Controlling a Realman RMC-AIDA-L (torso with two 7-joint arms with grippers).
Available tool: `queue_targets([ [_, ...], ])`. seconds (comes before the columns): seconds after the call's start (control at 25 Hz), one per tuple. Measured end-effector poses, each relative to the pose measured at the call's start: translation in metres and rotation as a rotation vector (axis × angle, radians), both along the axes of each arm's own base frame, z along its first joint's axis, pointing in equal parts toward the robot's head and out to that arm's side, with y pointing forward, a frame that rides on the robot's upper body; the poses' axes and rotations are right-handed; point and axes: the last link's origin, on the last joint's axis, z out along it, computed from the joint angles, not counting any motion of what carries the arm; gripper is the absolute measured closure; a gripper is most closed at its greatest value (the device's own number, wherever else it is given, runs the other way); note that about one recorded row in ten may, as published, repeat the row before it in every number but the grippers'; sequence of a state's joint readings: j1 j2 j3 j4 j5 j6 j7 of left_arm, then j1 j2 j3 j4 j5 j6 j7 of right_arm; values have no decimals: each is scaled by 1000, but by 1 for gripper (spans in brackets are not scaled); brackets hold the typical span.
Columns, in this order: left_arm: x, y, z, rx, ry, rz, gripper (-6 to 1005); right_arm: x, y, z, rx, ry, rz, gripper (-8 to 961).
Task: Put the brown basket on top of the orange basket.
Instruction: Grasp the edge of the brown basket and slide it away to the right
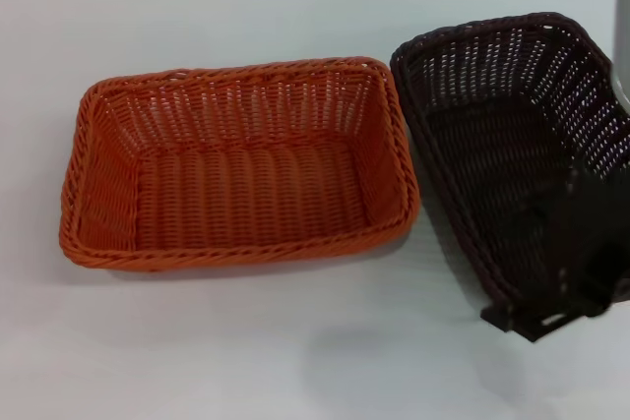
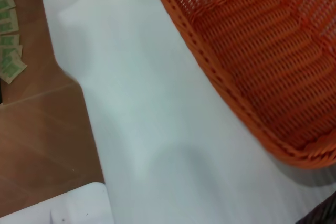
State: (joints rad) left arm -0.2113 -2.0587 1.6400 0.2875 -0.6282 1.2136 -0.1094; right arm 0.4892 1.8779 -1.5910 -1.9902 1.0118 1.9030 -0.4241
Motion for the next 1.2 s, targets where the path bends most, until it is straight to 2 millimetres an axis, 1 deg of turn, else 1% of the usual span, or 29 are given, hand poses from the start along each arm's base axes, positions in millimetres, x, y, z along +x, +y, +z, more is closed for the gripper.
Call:
queue_targets([
  [0.12,-1,-1,-1,-3,4,8,333,4,-7,3,15,-1,0,178],
  [0.36,-6,-5,2,9,4,30,334,13,-4,6,76,-35,-19,180],
  [0.72,-13,-5,8,15,3,60,334,26,-6,-1,96,-84,-56,183],
  [0.88,-14,-4,9,13,4,62,334,35,-3,-2,127,-125,-78,184],
  [1.08,-14,-4,9,13,5,62,334,45,-2,-9,121,-174,-104,186],
  [1.2,-14,-4,9,13,5,62,333,53,-3,-19,102,-221,-118,187],
])
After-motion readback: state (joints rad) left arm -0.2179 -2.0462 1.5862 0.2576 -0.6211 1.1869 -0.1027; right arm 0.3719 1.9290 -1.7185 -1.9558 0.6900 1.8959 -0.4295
